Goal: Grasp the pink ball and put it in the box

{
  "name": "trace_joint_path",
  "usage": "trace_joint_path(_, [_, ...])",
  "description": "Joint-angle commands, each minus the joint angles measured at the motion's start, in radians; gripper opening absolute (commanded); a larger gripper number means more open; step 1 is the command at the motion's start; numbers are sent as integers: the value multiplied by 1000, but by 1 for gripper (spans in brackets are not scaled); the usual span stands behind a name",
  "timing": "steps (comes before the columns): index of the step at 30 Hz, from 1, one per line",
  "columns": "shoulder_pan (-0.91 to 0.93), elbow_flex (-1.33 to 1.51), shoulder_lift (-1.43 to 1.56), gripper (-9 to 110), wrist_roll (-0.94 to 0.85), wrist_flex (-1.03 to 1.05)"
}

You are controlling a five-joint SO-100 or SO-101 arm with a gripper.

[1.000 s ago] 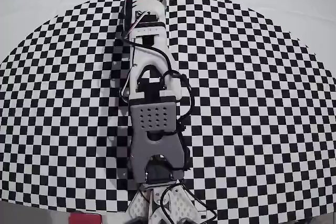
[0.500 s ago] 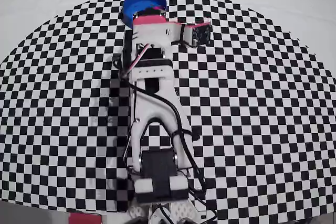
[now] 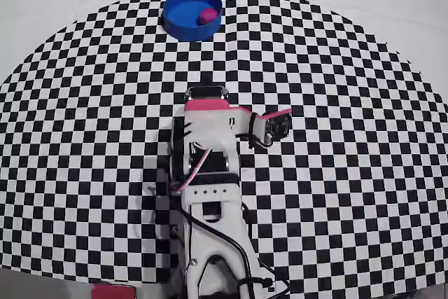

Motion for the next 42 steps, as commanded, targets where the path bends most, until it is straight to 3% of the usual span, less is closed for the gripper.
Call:
trace_joint_path(1, [9, 63, 160, 0, 8, 49])
trace_joint_path(9, [9, 255, 483, 1, -5, 236])
trace_joint_path(20, [8, 258, 607, 0, -5, 515])
trace_joint_path(42, [8, 258, 607, 0, 0, 523])
